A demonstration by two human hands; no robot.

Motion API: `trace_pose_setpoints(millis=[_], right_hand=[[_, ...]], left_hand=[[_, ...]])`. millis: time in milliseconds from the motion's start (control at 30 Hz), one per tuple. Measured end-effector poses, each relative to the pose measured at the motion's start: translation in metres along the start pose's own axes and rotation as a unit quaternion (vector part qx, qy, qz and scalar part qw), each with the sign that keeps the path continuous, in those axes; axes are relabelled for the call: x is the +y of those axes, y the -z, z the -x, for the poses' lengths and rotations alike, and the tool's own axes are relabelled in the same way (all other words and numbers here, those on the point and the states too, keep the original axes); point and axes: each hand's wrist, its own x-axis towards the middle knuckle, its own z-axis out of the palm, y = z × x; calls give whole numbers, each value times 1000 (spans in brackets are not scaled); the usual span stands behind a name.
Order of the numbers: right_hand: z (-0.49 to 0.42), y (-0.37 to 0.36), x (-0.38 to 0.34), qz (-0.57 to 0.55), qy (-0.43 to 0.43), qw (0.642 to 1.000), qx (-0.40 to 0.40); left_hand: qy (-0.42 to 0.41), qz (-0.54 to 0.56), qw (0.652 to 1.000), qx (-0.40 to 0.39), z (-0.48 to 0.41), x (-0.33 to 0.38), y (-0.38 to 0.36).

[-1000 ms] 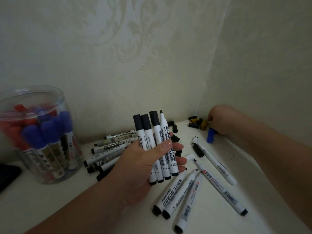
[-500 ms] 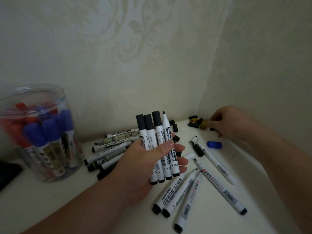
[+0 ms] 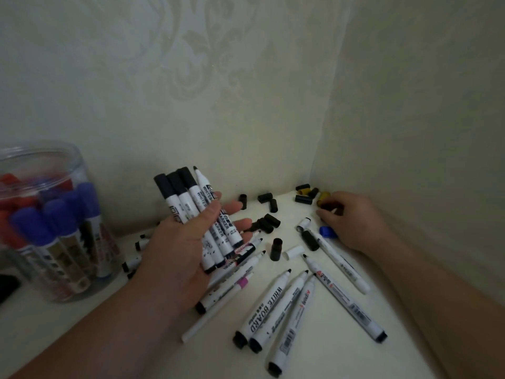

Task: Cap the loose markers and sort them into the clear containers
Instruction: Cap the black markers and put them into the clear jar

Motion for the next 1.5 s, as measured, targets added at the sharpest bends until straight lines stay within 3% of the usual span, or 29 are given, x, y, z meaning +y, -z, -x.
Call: trace_pose_setpoints(millis=[267, 433, 567, 833, 1033, 1233, 1367, 1500], right_hand=[[5, -10, -23, -2, 61, 997, -49], [-11, -3, -34, 18, 50, 998, -29], [-37, -15, -60, 62, 74, 993, -73], [-78, -44, -95, 172, 14, 964, -203], [-81, -41, -91, 151, -3, 970, -189], [-75, -37, -96, 135, 66, 972, -183], [-71, -40, -96, 185, 129, 955, -191], [-69, -39, -91, 209, 140, 946, -207]], left_hand=[[3, -44, 999, -27, 0, -4, 2], [-2, -41, 999, -26, 0, -5, 1], [-6, -57, 998, -25, 0, -8, 1], [-9, -56, 998, -28, 0, -10, 1], [-6, -44, 999, -30, 1, -10, 0], [-17, -54, 998, -13, -1, -9, 0], [-29, -43, 999, 10, -2, -7, 1], [-46, -27, 997, 49, -3, -2, 2]])
